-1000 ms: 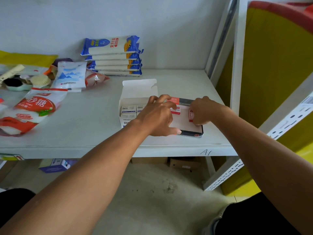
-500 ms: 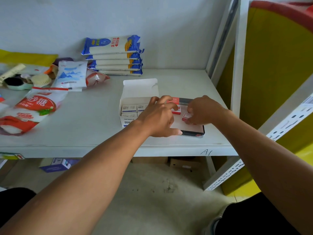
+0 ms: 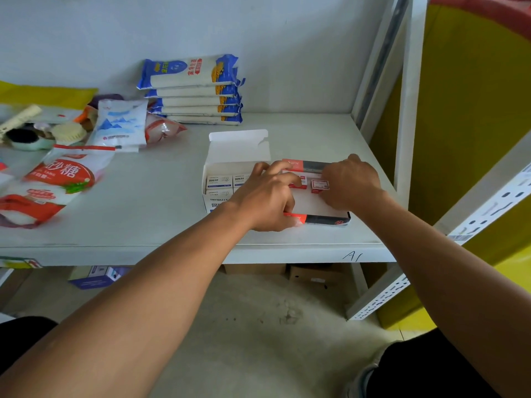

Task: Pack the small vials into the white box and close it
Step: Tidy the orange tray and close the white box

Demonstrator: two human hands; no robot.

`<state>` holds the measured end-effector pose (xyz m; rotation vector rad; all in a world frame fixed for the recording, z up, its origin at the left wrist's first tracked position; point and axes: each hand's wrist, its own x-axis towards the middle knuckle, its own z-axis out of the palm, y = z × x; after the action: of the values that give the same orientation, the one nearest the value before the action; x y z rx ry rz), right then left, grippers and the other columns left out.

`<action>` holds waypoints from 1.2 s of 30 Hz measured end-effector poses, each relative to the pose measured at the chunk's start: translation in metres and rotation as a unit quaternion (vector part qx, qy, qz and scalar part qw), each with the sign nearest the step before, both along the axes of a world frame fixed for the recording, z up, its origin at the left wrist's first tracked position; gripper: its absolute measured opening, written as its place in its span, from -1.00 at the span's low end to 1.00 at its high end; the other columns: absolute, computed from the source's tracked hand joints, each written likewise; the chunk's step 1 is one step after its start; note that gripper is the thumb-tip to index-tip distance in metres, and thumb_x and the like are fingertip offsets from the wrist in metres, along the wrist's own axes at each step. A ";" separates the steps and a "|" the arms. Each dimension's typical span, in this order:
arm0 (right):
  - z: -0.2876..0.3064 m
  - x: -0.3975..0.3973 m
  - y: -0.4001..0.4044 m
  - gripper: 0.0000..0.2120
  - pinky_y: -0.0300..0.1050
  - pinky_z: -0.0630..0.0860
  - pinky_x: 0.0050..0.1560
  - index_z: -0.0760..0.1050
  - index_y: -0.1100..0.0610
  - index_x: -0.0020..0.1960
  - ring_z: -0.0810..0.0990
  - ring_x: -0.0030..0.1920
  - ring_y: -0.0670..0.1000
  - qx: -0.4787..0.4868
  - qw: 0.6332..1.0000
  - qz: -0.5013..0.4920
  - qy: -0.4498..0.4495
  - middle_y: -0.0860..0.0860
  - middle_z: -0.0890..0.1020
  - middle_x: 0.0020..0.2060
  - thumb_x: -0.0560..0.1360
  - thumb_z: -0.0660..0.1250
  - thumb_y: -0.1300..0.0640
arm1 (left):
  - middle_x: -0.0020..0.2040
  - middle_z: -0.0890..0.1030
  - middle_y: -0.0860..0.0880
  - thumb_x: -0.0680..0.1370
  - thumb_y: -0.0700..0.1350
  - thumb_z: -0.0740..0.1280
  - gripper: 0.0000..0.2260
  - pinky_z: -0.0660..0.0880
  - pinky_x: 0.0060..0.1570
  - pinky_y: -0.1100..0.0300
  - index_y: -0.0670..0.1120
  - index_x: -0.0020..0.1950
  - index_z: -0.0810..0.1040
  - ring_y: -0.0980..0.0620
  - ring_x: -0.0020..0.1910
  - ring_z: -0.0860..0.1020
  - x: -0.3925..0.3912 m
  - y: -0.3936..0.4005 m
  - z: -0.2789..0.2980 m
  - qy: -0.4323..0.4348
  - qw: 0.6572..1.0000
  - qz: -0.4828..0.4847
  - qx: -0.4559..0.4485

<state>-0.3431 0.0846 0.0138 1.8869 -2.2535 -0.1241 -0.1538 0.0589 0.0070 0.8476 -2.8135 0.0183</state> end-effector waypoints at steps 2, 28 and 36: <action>0.001 0.001 -0.001 -0.58 -0.02 0.45 -0.06 0.47 0.01 0.30 0.46 0.08 0.09 0.017 1.000 0.000 0.025 0.04 0.59 -0.01 0.48 0.37 -0.07 | 0.36 0.49 -0.01 0.40 0.25 0.39 -0.68 0.13 0.35 -0.03 0.02 -0.30 0.69 -0.02 0.47 0.16 -0.001 0.000 0.001 -0.003 1.000 -0.001 0.001; -0.014 0.003 -0.005 -0.71 -0.05 0.48 -0.14 0.54 0.07 0.21 0.49 -0.01 0.09 -0.125 0.986 -0.023 -0.109 0.05 0.61 -0.03 0.51 0.35 0.03 | 0.29 0.54 0.03 0.45 0.31 0.25 -0.58 0.20 0.24 -0.05 0.03 -0.08 0.70 0.00 0.37 0.31 0.012 -0.011 -0.006 0.076 0.995 0.033 -0.048; 0.002 0.050 -0.033 -0.58 0.03 0.53 0.14 0.43 0.11 0.35 0.57 0.16 0.11 -0.113 0.918 0.030 -0.380 0.06 0.62 0.19 0.57 0.26 -0.07 | 0.21 0.53 -0.12 0.61 0.03 0.14 -0.70 0.38 0.07 -0.06 -0.10 0.22 0.49 -0.16 0.20 0.46 0.060 -0.052 0.004 0.261 0.876 0.406 0.000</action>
<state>-0.2935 0.0514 0.0160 2.0974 -2.4704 1.0016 -0.0942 0.0073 0.0111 1.6693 -1.8033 -0.0729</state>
